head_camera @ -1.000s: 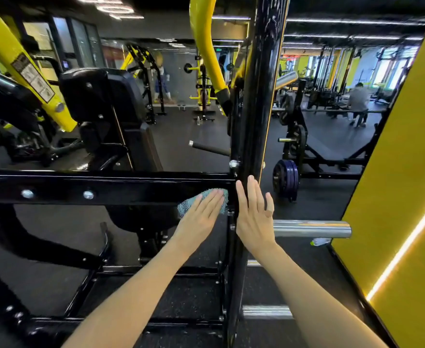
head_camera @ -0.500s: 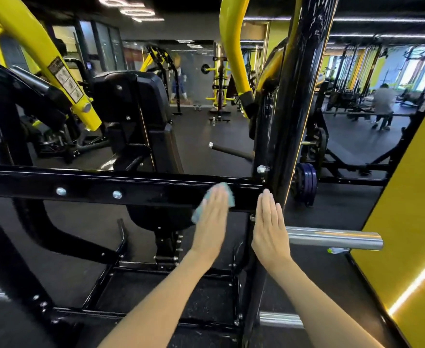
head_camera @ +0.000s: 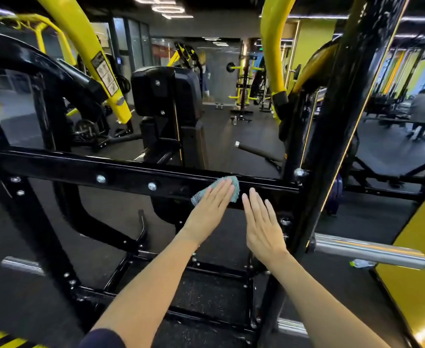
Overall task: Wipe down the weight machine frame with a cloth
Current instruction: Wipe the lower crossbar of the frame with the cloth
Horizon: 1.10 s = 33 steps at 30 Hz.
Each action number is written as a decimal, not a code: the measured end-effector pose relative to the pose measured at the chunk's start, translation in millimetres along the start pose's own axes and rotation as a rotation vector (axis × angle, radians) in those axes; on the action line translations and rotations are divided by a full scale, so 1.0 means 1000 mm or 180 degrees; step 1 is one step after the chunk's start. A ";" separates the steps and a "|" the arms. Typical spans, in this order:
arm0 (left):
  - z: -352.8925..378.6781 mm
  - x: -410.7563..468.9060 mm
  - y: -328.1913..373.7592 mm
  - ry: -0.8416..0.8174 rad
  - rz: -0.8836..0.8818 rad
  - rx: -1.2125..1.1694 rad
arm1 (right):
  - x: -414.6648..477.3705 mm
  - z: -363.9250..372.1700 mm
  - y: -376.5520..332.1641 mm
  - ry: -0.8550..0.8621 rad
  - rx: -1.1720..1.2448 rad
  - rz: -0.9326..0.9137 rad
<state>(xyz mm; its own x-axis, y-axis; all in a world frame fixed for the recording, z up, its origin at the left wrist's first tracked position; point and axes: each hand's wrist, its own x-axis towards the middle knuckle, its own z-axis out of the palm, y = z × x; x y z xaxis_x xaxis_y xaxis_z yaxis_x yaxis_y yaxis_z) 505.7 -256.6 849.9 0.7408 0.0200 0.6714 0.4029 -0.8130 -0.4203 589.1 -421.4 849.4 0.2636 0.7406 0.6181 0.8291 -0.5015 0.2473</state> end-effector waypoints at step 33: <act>-0.011 0.056 0.048 0.0238 0.2689 0.0219 | -0.061 0.006 0.075 -0.0128 -0.0554 0.0554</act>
<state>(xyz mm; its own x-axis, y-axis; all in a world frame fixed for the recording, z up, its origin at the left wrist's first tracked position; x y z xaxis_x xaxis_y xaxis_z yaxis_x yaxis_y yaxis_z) 560.7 -301.3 874.1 0.7710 -0.6182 0.1532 -0.2357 -0.5004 -0.8331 638.3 -501.6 825.9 0.4173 0.6517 0.6333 0.6730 -0.6899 0.2666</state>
